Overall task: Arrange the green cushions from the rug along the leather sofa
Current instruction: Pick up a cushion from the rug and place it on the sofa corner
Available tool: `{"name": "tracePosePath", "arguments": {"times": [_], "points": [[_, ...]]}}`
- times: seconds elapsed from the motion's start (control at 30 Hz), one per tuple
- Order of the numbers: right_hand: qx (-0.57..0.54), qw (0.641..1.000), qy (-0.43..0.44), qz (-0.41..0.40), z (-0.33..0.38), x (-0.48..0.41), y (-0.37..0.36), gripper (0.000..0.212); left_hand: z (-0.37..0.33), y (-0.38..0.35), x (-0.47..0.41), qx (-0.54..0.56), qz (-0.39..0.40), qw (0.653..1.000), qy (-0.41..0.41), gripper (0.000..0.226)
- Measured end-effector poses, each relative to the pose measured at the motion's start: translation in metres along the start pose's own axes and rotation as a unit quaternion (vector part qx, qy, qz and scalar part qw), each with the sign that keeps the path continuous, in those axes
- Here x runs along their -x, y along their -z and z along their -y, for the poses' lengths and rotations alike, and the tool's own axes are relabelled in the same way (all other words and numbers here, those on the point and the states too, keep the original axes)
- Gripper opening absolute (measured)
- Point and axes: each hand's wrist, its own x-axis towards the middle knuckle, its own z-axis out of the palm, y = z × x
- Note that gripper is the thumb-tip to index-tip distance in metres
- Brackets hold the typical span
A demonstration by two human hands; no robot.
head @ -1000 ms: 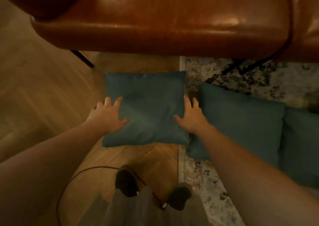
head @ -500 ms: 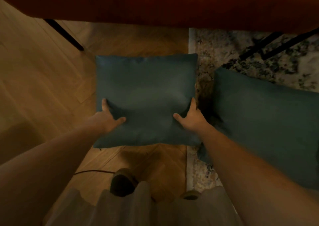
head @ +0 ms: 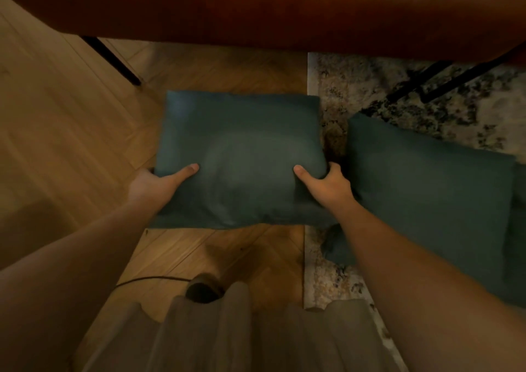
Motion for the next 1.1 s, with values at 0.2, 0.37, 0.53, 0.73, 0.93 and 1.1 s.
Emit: {"name": "tracePosePath", "arguments": {"times": [0.2, 0.37, 0.53, 0.73, 0.93, 1.1], "points": [[0.032, 0.997, 0.062, -0.021, 0.051, 0.046, 0.05, 0.096, -0.04, 0.046, 0.051, -0.065, 0.03, 0.994, -0.085, 0.129], [0.06, 0.996, 0.063, -0.003, 0.086, 0.088, 0.089, 0.098, -0.065, 0.098, 0.098, -0.143, 0.078, 0.973, -0.163, 0.147], [0.078, 0.995, 0.054, 0.021, 0.112, 0.128, 0.128, 0.098, -0.091, 0.146, 0.141, -0.34, 0.157, 0.899, -0.226, 0.156], [0.138, 0.982, 0.074, 0.106, 0.143, 0.175, 0.175, 0.105, -0.132, 0.192, 0.184, -0.399, 0.093, 0.858, -0.309, 0.102], [0.323, 0.909, 0.218, 0.147, 0.173, 0.216, 0.218, 0.101, -0.184, 0.243, 0.244, -0.391, 0.038, 0.859, -0.328, 0.064], [0.4, 0.862, 0.309, 0.035, 0.219, 0.256, 0.257, 0.05, -0.222, 0.278, 0.293, -0.381, 0.065, 0.863, -0.325, 0.067]]}}
